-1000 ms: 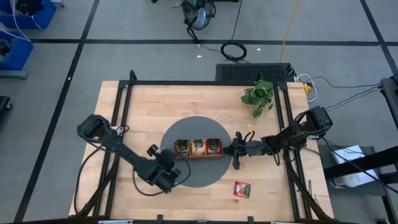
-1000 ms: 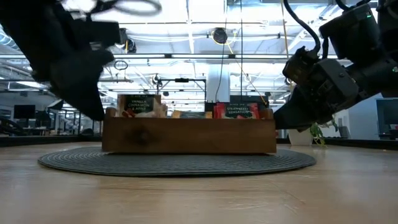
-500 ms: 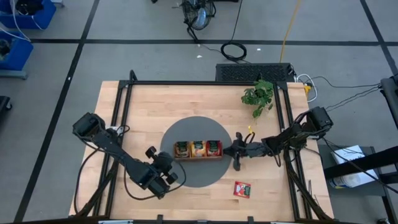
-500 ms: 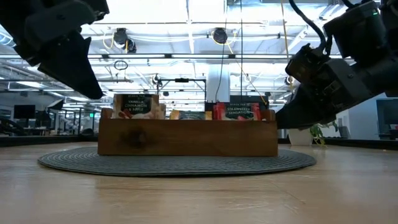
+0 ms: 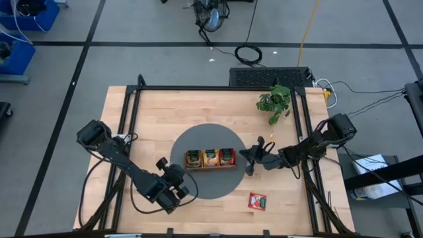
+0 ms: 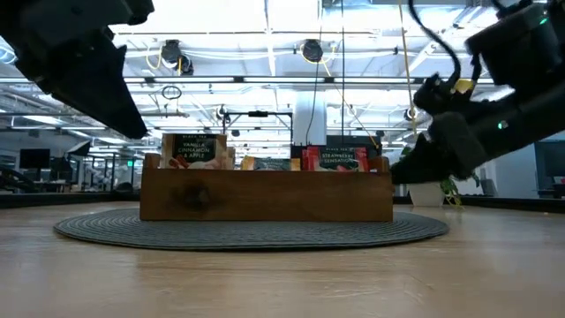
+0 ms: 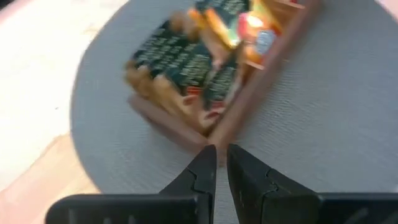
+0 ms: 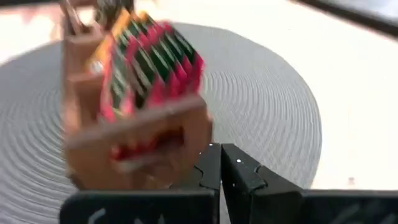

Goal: Pick & Place Tea
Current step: Adjust the brown tea bag in the left section of the wooden organizer

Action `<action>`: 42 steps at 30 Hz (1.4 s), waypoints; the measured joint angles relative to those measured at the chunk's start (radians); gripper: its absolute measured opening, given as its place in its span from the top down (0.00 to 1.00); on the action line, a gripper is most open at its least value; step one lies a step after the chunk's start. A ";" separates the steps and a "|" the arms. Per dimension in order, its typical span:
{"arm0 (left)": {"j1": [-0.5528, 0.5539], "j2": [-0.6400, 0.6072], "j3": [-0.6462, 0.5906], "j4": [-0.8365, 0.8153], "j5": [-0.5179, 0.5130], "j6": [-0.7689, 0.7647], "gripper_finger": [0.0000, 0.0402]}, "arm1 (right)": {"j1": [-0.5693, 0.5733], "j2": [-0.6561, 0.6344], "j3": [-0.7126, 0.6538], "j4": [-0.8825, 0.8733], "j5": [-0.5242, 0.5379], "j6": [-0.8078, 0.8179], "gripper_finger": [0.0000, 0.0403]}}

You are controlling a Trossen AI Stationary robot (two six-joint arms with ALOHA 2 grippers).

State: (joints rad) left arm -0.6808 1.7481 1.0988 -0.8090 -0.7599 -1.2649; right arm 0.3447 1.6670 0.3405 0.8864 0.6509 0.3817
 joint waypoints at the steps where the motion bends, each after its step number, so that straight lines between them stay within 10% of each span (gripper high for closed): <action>1: -0.003 0.000 0.000 0.020 0.006 0.021 0.88 | 0.011 -0.012 0.000 0.002 0.016 -0.010 1.00; 10: 0.026 0.000 0.000 0.261 0.128 0.273 0.88 | 0.123 -0.191 0.000 0.000 0.033 -0.169 1.00; 42: 0.254 0.000 0.000 0.215 0.128 0.347 0.88 | 0.168 -0.217 0.000 -0.002 0.025 -0.184 1.00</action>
State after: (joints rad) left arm -0.4264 1.7481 1.0985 -0.5936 -0.6322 -0.9177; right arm 0.5129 1.4502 0.3405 0.8841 0.6760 0.1974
